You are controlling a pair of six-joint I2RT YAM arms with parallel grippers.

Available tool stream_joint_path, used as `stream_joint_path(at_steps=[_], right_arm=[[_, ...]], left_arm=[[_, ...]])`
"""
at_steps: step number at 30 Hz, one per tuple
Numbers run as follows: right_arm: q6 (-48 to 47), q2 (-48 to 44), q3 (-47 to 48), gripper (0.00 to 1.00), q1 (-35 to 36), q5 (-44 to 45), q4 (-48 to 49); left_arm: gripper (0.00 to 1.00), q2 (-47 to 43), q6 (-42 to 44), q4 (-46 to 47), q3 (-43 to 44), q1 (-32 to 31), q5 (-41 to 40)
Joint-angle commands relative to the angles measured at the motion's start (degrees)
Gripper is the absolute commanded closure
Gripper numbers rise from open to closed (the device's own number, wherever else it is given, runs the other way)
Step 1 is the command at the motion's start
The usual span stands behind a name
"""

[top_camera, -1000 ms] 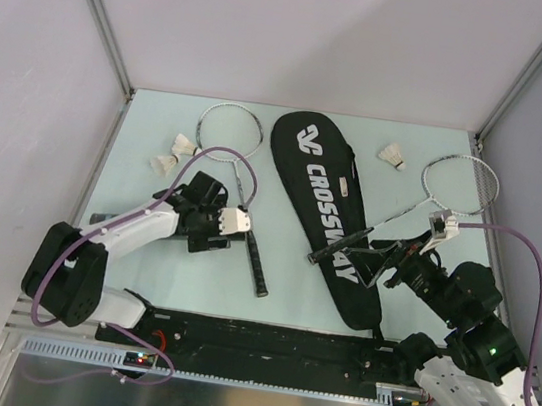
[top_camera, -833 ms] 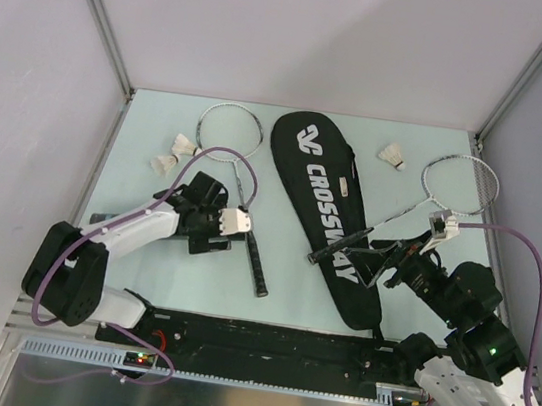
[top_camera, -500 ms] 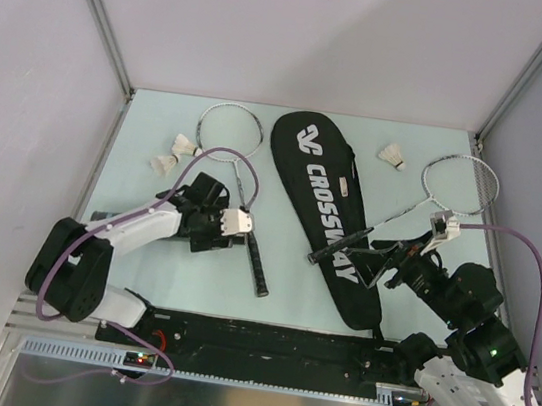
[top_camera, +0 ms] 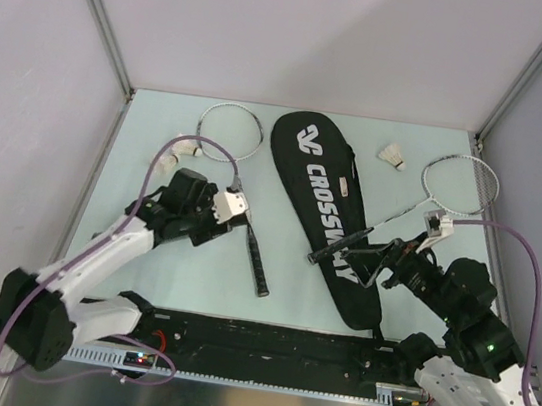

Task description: Pack up the badminton gear

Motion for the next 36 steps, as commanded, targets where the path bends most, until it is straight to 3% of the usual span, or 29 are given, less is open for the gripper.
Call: stream_joint_path(at_steps=[1,6,11,16,25,36], right_arm=[[1.9,2.2,-0.7,0.01,-0.1,-1.9,1.6],[4.0,5.7,-3.2,0.10,0.1,-7.0,9.1],[7.0,13.0,-3.4,0.32,1.3,-13.2,21.6],[8.0,21.9,-1.4,0.45,5.8,-13.5,31.1],[3.7,37.1,6.7,0.47,10.7,-12.8,35.8],[-1.5,46.3,12.4,0.45,11.0,-18.1,35.4]], left_arm=[[0.37,-10.7,-7.5,1.1,-0.2,-0.7,3.6],[0.37,-20.0,-12.9,1.8,-3.0,-1.7,11.5],[0.37,-26.3,-22.8,6.8,-6.5,-2.8,17.1],[0.37,-29.2,-29.9,11.3,-8.4,-3.1,17.6],[0.40,-33.4,-28.6,12.0,-11.4,-3.5,18.7],[0.42,-35.4,-25.3,12.1,-12.3,-5.5,24.3]])
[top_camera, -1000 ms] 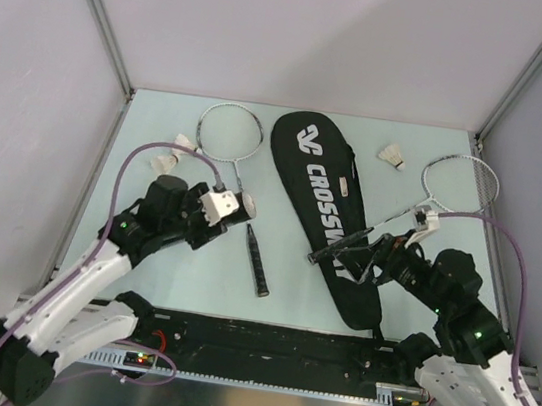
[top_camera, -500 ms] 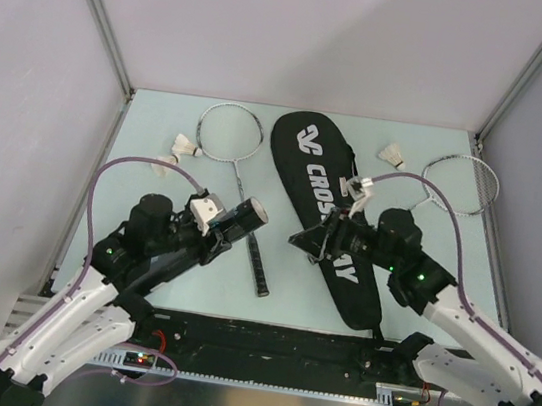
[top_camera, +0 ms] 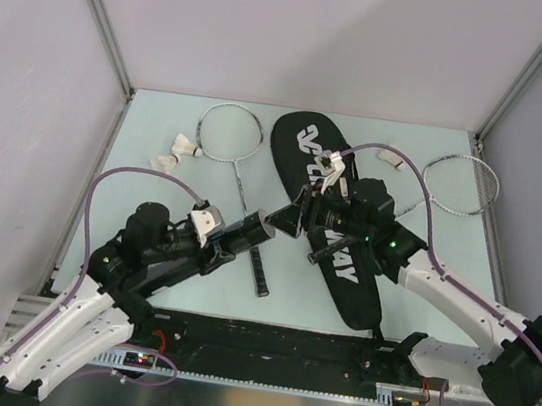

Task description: Pack up the badminton gear

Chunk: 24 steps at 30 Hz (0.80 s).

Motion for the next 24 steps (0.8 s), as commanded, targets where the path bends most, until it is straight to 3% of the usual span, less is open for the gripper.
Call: stream_joint_path(at_steps=[1,11,17,24], right_arm=[[-2.7,2.4,3.0,0.45,0.4,-3.7,1.6],[-1.8,6.2,3.1,0.54,1.6,-9.2,1.6],[-0.5,6.5,3.0,0.95,0.2,-11.3,1.1],[2.3,3.1,2.0,1.00,-4.8,-16.3,1.0]], left_arm=[[0.42,-1.2,1.9,3.1,0.3,-0.7,3.7],[0.44,1.3,2.1,3.2,2.2,-0.8,4.1],[0.46,1.5,2.2,3.0,2.2,-0.9,3.0],[0.51,1.0,2.6,3.0,0.9,-0.9,0.2]])
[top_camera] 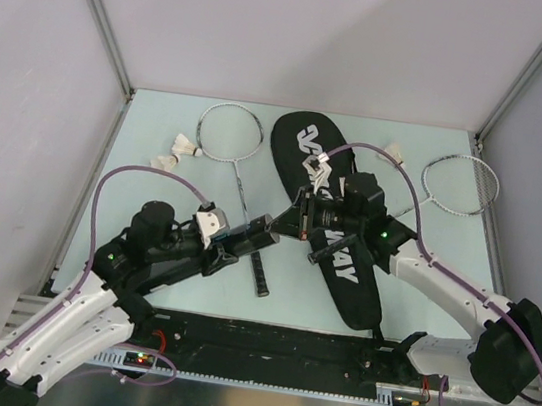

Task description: Pack up the badminton gear

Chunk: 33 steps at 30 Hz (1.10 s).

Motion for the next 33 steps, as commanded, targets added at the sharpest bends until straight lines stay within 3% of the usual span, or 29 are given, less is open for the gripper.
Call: stream_joint_path(at_steps=[1,21,29,31,33], right_arm=[[0.8,-3.7,1.0,1.00,-2.8,-4.2,0.9],[0.0,-11.2,-2.8,1.00,-11.9,-9.3,-3.2],[0.2,-13.3,-4.0,1.00,-12.3,-7.8,-3.3],[0.0,-13.0,-4.1,0.89,-11.8,-6.9,-3.3],[0.0,-12.4,-4.1,0.70,-11.1,-6.3,-2.9]], left_arm=[[0.51,-1.1,1.2,2.6,0.8,0.0,-1.2],[0.71,3.0,3.2,1.7,1.4,0.0,-2.3],[0.73,4.3,3.8,1.6,2.6,0.0,-2.1],[0.72,3.9,4.1,1.6,2.6,0.0,-0.9],[0.72,3.7,4.4,1.6,2.6,0.0,0.1]])
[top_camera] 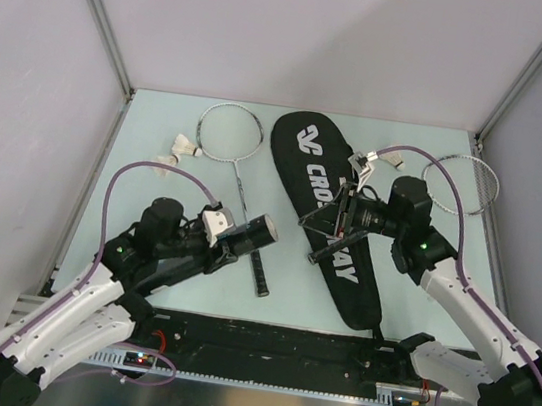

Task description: Pack up the badminton gear

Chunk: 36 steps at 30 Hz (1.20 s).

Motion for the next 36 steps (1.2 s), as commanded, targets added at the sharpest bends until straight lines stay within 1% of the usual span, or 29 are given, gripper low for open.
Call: stream_joint_path(at_steps=[1,3,6,11,15,24,25,26,27,29,30,31,33,35,36], right_arm=[[-0.4,0.3,-0.3,0.64,1.5,1.0,2.3],[-0.4,1.1,-0.3,0.56,2.5,1.4,3.6],[-0.5,2.9,0.2,0.49,3.8,1.8,5.3],[-1.3,6.9,1.9,0.46,5.2,2.2,5.4],[-2.0,9.2,2.2,0.48,7.0,2.2,5.1],[-0.7,14.0,2.5,0.51,11.1,1.5,8.2],[-0.5,14.4,2.5,0.54,11.2,1.7,8.3],[-0.3,14.6,2.5,0.59,11.2,1.8,8.1],[-0.1,14.7,2.5,0.71,11.2,2.1,7.9],[0.4,14.5,2.5,0.91,10.6,2.3,7.6],[1.0,14.3,2.5,0.95,10.0,2.1,7.7],[1.5,13.8,2.5,0.98,9.4,1.7,8.0],[2.7,12.7,2.5,0.99,8.0,0.8,8.6],[3.1,11.2,2.5,1.00,6.8,0.4,8.6],[3.0,10.6,2.5,1.00,6.5,0.3,8.3]], left_arm=[[0.72,-1.2,1.7,1.4,2.4,0.1,2.3],[0.72,-1.2,1.7,1.5,2.5,0.2,2.8],[0.71,-1.1,1.9,1.4,2.6,0.1,4.2],[0.70,-1.5,2.0,1.5,2.8,0.2,5.2],[0.70,-1.7,2.0,1.5,2.9,0.1,6.4],[0.69,-1.4,1.8,1.5,3.3,0.2,6.6],[0.69,-1.4,1.6,1.5,3.3,0.2,6.5],[0.68,-1.3,1.5,1.5,3.5,0.1,6.5],[0.66,-1.2,1.3,1.5,3.6,0.1,6.6],[0.58,-1.2,1.0,1.5,4.0,0.1,6.5],[0.51,-1.3,0.8,1.4,4.3,0.2,6.4],[0.45,-1.3,0.3,1.5,4.6,0.2,6.1],[0.26,-1.3,-0.7,1.3,5.1,0.2,6.1],[0.16,-1.1,-1.6,0.9,5.4,0.1,6.5],[0.13,-0.9,-1.9,0.6,5.6,0.1,6.6]])
